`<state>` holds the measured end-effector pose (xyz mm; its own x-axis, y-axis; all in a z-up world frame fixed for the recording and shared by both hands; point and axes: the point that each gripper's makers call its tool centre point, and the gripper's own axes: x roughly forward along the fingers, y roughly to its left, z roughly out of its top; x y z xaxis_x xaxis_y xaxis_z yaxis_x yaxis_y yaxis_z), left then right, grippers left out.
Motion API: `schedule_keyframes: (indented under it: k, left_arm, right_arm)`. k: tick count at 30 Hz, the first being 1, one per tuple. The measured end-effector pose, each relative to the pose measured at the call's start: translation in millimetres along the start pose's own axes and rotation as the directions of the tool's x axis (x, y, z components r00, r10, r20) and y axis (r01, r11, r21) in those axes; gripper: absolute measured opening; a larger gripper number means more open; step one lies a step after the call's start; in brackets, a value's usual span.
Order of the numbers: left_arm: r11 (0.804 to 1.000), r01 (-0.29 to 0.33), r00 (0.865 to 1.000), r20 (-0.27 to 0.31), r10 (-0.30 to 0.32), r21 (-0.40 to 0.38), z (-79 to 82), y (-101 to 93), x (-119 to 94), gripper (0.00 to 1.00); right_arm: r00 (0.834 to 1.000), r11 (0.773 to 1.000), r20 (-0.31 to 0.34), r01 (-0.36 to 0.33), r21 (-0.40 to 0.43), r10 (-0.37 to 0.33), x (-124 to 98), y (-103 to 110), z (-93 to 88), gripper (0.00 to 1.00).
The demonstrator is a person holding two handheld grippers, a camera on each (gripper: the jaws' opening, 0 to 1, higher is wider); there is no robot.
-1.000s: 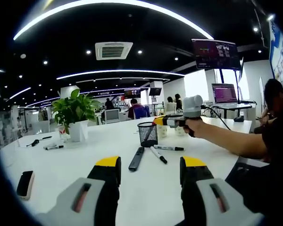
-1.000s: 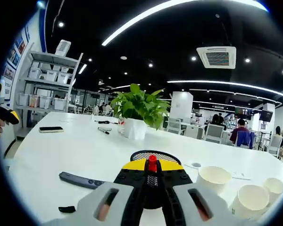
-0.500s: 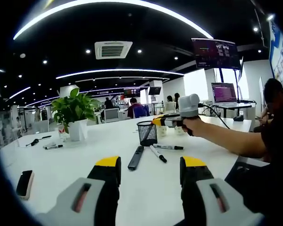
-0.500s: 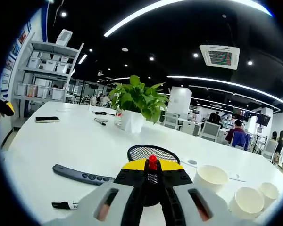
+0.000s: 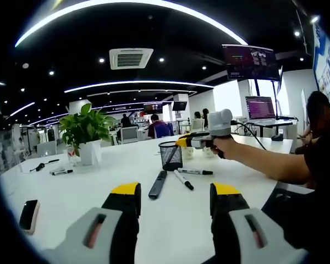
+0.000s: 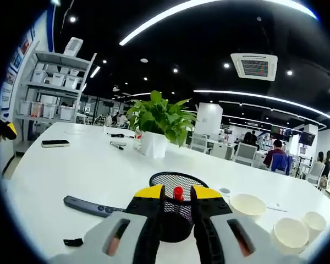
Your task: Place the scattered laser pointers and whiteboard markers into the pen holder and stack the scattered paper cups together
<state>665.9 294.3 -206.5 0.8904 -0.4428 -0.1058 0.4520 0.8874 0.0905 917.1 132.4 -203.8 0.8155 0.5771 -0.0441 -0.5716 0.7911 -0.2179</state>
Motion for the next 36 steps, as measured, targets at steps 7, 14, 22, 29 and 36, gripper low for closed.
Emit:
schedule_keyframes:
  k: [7,14,22,29,36]
  left_arm:
    - [1.000,-0.004,1.000,0.000,0.004,0.005,0.7,1.3,-1,0.51]
    - [1.000,-0.009,1.000,0.002,0.009,0.004,1.3,3.0,-2,0.51]
    - [1.000,-0.024,1.000,-0.003,0.024,-0.003,1.1,6.2,-1,0.52]
    - [1.000,-0.026,1.000,-0.010,0.026,-0.006,-0.2,5.3,2,0.52]
    - [1.000,-0.017,1.000,-0.002,0.017,-0.009,0.0,2.9,1,0.54]
  right_arm:
    - [0.999,1.000,0.035,0.011,-0.013,-0.010,-4,1,7.7,0.19]
    - [0.997,1.000,0.069,-0.027,0.015,0.026,-5,8,15.3,0.29]
    - [0.999,0.993,0.026,-0.037,0.117,0.034,-10,2,17.5,0.33]
    - [0.996,0.987,-0.018,-0.082,0.141,0.085,-25,0,29.2,0.37]
    - [0.987,0.984,-0.053,-0.144,0.101,0.150,-59,7,44.1,0.30]
